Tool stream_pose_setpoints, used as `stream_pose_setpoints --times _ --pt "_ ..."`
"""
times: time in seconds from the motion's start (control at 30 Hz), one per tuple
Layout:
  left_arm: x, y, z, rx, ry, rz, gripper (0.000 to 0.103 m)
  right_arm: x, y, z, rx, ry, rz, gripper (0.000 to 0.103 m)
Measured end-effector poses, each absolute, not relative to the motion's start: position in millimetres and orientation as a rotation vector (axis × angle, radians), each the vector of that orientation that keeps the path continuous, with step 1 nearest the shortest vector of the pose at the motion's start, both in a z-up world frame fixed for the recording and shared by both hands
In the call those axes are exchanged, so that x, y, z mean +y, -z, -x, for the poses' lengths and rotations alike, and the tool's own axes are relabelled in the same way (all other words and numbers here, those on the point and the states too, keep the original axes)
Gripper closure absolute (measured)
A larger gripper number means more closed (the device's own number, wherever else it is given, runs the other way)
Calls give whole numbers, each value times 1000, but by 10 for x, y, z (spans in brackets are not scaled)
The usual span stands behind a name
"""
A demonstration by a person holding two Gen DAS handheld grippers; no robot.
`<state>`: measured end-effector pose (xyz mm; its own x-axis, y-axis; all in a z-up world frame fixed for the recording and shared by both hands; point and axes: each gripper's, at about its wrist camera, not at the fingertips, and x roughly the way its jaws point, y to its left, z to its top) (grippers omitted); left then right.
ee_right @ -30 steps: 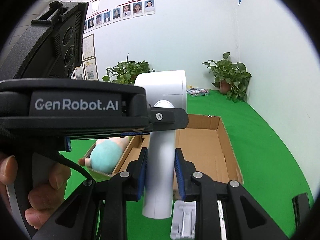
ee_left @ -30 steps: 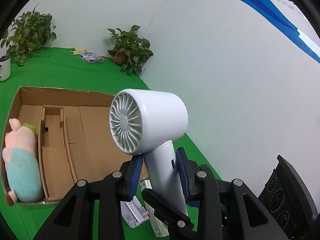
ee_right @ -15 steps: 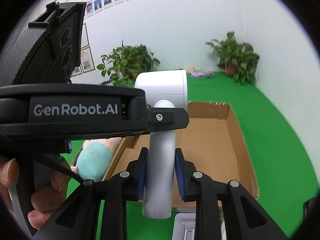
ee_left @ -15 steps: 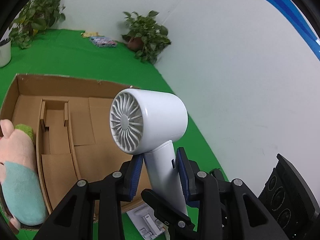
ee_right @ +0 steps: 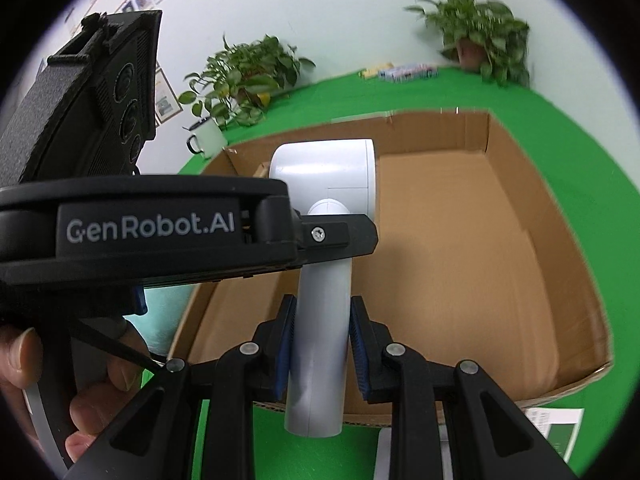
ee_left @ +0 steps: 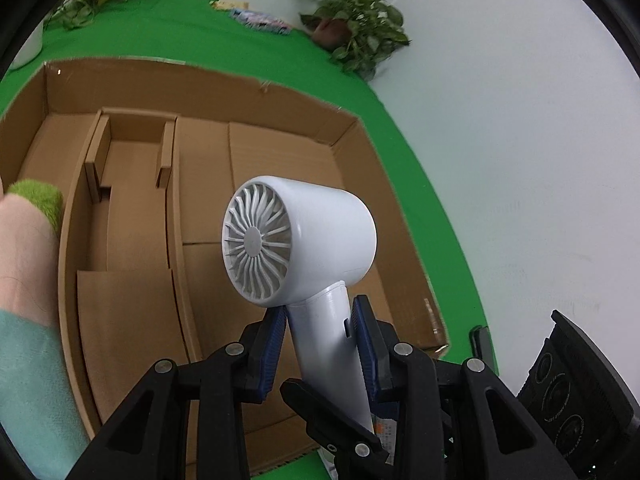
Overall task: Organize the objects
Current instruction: 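Lift the hair dryer and carry it over the cardboard box, then lower the hair dryer into the box beside the tray and open the right gripper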
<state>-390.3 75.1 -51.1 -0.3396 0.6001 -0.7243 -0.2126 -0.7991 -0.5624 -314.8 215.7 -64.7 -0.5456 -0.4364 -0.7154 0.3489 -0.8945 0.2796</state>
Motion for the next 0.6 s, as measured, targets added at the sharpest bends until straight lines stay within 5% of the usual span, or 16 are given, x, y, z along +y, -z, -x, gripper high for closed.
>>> stream_pose_setpoints --times 0.6 --pt "781 950 4081 -543 -2149 1574 71 2174 1006 3350 -235 2339 -1299 80"
